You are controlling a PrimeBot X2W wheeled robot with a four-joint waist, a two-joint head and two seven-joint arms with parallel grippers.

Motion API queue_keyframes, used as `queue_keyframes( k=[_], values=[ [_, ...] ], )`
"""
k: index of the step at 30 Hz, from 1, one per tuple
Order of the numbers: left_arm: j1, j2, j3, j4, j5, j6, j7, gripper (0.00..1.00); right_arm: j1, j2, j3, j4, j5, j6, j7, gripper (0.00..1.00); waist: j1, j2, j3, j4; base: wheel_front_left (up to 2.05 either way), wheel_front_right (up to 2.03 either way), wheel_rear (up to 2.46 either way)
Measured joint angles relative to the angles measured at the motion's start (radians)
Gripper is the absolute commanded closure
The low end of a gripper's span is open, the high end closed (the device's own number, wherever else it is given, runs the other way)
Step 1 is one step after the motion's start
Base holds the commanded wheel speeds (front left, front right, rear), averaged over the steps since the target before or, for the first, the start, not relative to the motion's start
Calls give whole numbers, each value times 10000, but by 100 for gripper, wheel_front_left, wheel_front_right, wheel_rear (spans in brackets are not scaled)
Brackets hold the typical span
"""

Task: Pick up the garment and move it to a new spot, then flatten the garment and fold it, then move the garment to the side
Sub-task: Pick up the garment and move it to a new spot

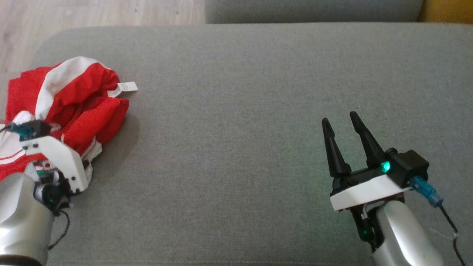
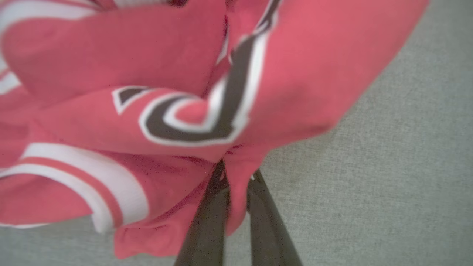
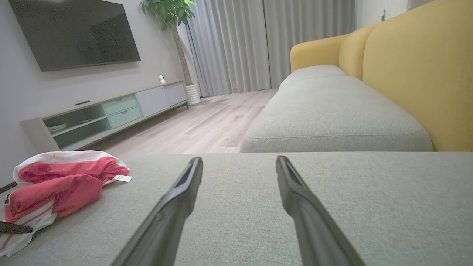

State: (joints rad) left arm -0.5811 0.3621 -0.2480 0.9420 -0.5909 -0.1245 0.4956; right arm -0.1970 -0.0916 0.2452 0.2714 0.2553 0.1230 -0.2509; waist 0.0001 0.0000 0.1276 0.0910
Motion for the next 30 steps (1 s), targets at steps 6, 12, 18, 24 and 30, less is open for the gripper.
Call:
queue_keyframes(
  k=[6,12,18,24,30],
  values=[
    [-126,621,-1223,-1358,-73,0,-311,100,84,150,-44,63,63,0,0,0,0,0,-594,192,0,0,0],
    [-652,853,-2299,-3689,-938,0,130,100,521,224,-75,115,125,0,0,0,0,0,-1319,200,0,0,0],
    [-1081,786,-2955,-5977,-1672,0,443,100,638,320,-188,105,163,0,0,0,0,0,-1618,-281,0,0,0],
    [-1710,-447,-3319,-7741,-2790,0,140,100,633,337,-280,56,161,0,0,0,0,0,-1688,-976,0,0,0],
    [-2141,-1016,-3396,-8589,-3831,0,-483,100,634,345,-690,-33,117,0,0,0,0,0,-1600,-1539,0,0,0]
  ],
)
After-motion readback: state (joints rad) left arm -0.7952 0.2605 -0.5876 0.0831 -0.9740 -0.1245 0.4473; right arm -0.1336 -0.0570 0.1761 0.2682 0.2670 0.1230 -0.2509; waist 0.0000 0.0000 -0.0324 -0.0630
